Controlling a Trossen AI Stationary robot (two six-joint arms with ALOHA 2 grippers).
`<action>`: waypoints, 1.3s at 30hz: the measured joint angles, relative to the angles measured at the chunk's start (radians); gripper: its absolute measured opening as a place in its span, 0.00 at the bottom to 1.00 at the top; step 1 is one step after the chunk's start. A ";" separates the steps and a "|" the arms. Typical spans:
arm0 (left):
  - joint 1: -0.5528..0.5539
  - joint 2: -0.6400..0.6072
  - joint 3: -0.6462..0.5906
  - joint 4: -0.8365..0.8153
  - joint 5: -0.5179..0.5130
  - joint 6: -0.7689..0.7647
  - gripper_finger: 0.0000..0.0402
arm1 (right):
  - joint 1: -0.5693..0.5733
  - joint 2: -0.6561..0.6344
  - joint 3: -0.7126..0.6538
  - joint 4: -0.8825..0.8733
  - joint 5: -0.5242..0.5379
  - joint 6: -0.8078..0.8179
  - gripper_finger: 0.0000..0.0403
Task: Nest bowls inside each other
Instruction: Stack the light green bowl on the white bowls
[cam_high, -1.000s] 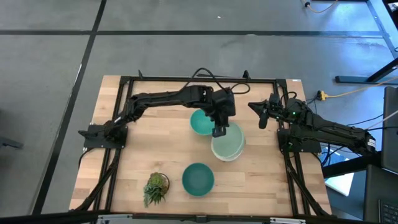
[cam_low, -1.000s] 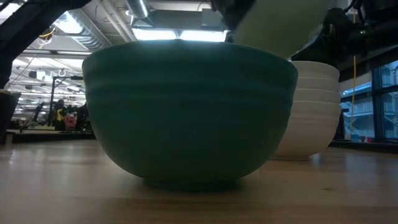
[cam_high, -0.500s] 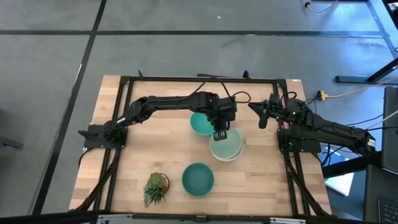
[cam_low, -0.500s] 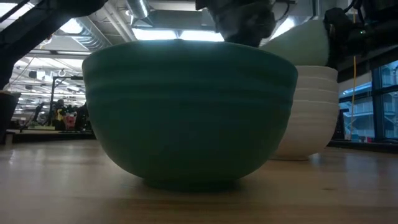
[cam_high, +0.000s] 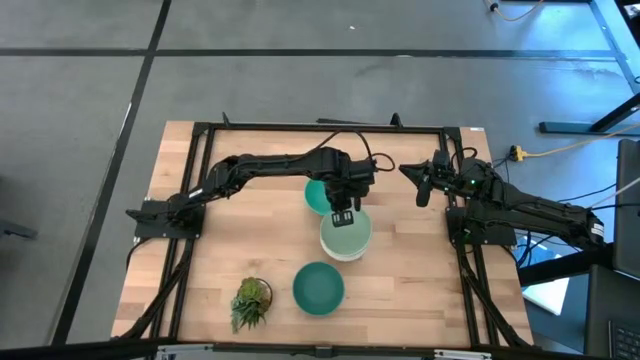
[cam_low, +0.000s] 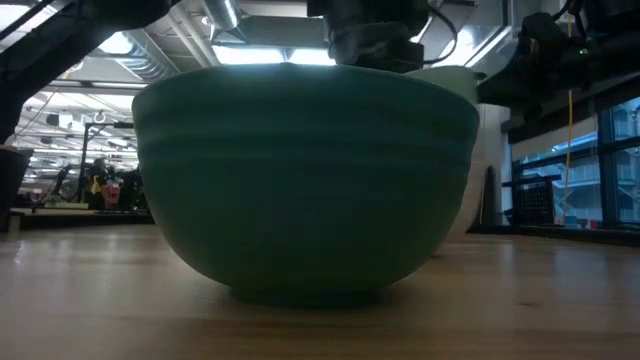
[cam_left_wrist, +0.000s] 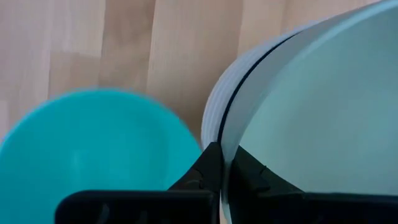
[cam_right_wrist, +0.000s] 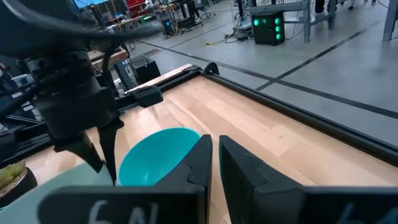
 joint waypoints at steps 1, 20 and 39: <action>-0.001 0.000 0.000 -0.019 -0.004 0.001 0.00 | 0.000 0.000 0.000 0.000 0.000 0.000 0.08; -0.011 -0.005 -0.016 -0.226 -0.049 0.012 0.01 | 0.000 0.000 0.000 0.000 0.000 -0.002 0.08; -0.022 0.003 -0.021 -0.199 -0.072 0.096 0.22 | 0.000 0.000 0.000 0.000 0.001 -0.004 0.08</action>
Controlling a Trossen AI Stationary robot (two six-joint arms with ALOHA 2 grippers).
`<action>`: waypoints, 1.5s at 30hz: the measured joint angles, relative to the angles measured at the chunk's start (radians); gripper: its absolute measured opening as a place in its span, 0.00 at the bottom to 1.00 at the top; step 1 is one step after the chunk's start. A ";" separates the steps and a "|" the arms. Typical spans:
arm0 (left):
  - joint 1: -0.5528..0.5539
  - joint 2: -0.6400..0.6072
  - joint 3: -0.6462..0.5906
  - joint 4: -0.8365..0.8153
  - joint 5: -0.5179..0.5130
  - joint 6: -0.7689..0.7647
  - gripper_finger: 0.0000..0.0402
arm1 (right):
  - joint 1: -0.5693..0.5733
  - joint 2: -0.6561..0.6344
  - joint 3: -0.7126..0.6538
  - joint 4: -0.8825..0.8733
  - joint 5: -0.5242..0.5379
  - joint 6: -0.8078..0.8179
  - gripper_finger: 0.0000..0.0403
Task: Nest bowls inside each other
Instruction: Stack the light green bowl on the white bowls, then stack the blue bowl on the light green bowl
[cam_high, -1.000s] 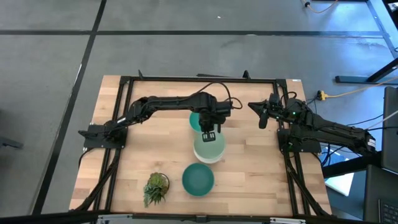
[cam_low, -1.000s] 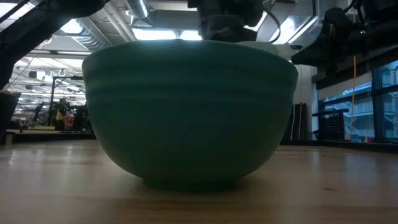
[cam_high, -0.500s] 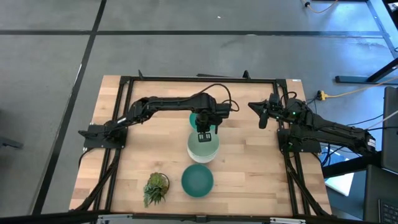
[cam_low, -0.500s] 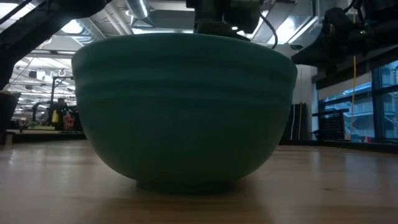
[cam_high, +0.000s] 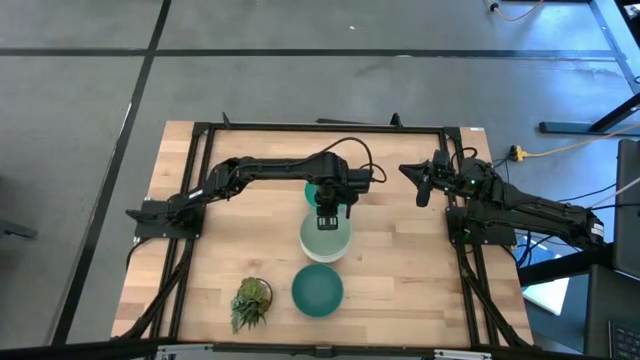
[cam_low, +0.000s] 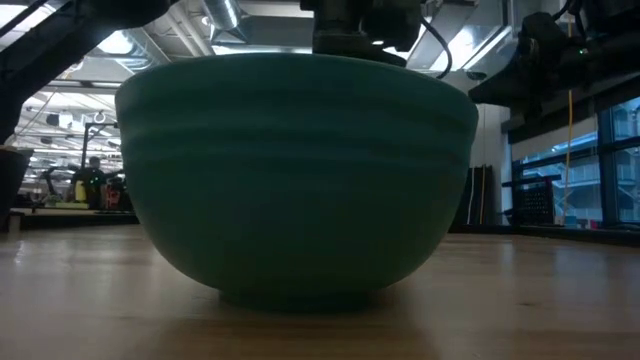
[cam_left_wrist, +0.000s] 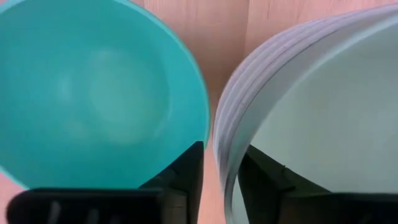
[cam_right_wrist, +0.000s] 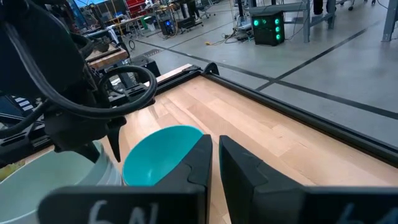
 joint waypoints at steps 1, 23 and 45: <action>0.000 0.000 0.000 0.001 0.000 0.005 0.24 | 0.000 0.000 0.000 0.000 0.000 0.000 0.08; 0.063 -0.405 0.007 0.213 -0.077 0.063 0.34 | 0.000 -0.001 0.000 0.002 -0.001 0.006 0.08; -0.003 -1.056 -0.566 0.629 -0.117 0.097 0.34 | 0.000 -0.001 0.000 0.019 0.001 0.004 0.08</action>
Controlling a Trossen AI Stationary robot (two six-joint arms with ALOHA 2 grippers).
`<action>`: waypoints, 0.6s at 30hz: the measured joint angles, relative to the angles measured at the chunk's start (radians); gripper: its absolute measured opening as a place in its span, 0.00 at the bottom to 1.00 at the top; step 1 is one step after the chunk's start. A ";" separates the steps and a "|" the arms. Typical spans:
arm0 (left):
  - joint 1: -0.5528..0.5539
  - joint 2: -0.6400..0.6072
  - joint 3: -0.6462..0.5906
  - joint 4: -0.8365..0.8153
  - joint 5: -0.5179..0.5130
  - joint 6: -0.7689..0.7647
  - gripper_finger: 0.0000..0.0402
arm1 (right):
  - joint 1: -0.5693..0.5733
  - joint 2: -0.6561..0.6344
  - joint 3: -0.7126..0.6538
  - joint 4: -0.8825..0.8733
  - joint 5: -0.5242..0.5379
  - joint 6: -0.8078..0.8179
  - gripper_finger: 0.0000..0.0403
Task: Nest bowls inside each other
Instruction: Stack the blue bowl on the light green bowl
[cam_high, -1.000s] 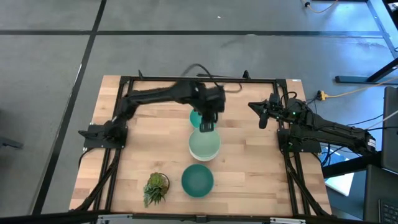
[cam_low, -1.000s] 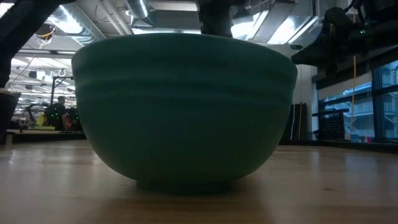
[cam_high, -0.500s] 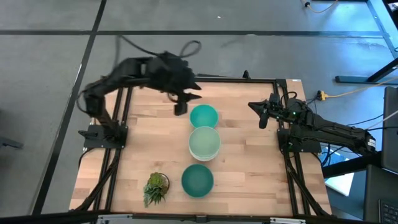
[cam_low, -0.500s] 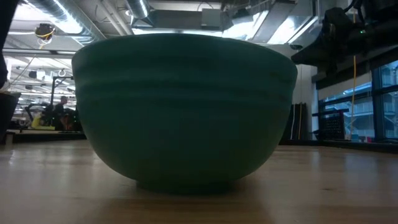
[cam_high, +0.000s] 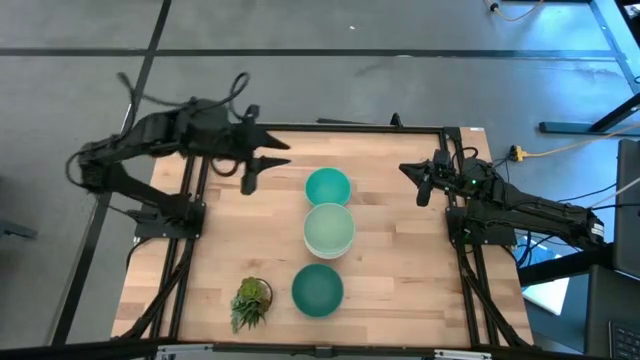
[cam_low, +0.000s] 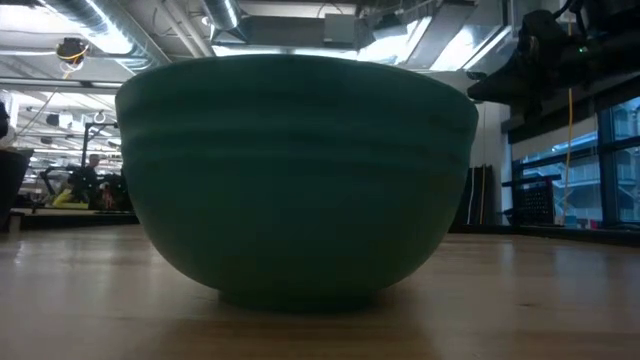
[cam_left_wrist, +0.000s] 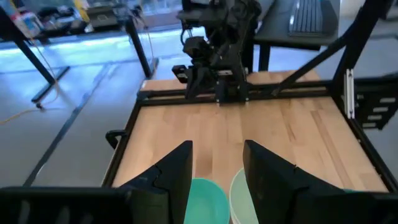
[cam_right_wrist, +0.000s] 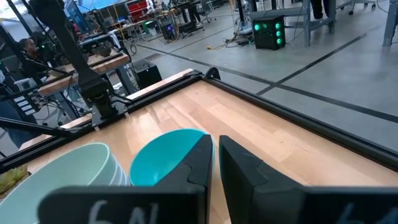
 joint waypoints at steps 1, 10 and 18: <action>0.000 -0.050 -0.072 0.040 -0.007 -0.007 0.34 | 0.000 0.000 0.000 0.000 0.000 0.000 0.08; -0.001 -0.438 -0.600 0.306 -0.038 -0.083 0.34 | 0.000 0.007 0.000 0.053 -0.005 0.061 0.08; 0.000 -0.577 -0.800 0.356 -0.042 -0.084 0.34 | 0.000 0.254 0.121 0.007 -0.080 0.099 0.08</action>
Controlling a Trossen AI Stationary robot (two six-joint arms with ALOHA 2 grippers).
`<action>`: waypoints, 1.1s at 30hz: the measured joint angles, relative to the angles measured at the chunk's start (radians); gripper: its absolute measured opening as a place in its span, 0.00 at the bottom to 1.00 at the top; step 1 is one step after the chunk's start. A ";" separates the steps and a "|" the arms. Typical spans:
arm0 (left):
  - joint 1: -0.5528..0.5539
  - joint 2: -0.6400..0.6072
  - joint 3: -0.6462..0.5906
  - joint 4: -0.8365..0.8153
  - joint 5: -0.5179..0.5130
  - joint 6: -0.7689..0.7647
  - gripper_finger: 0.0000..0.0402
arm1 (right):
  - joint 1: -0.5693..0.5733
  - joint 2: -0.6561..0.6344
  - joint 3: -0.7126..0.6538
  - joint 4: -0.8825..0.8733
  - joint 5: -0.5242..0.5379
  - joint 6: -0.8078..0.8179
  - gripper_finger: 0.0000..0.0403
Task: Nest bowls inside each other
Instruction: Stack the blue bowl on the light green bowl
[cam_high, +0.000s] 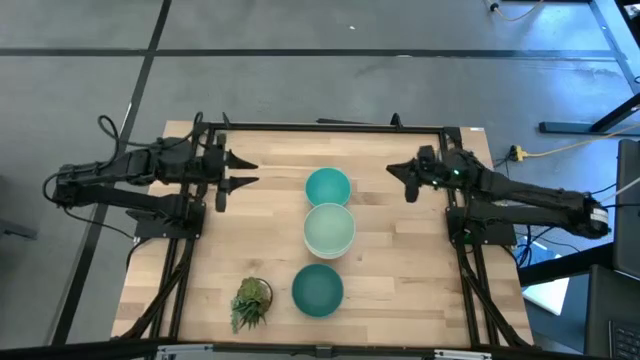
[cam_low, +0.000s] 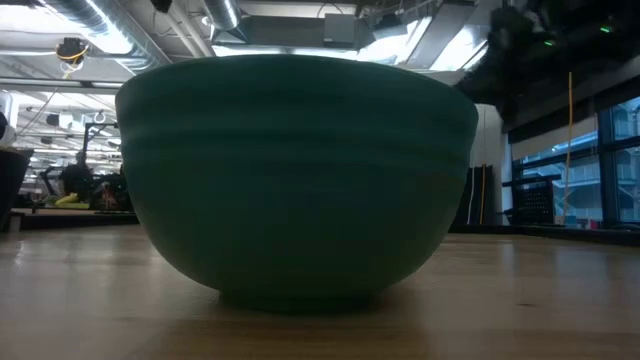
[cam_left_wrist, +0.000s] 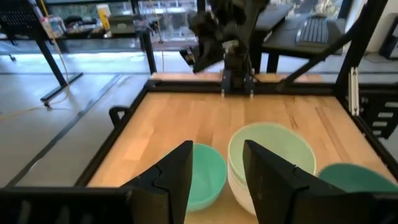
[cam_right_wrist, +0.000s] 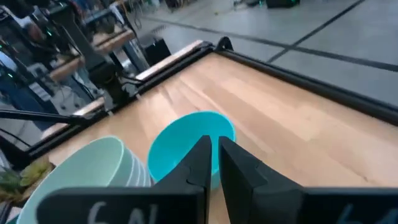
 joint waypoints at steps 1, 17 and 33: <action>0.000 -0.004 -0.012 -0.002 0.000 0.000 0.34 | 0.000 0.045 0.034 -0.008 0.000 -0.014 0.08; 0.000 -0.007 -0.070 -0.007 0.000 0.000 0.34 | -0.065 0.774 0.598 -0.308 -0.130 -0.066 0.10; 0.000 -0.006 -0.078 -0.060 0.000 0.008 0.34 | -0.068 1.131 0.891 -0.469 -0.122 -0.101 0.51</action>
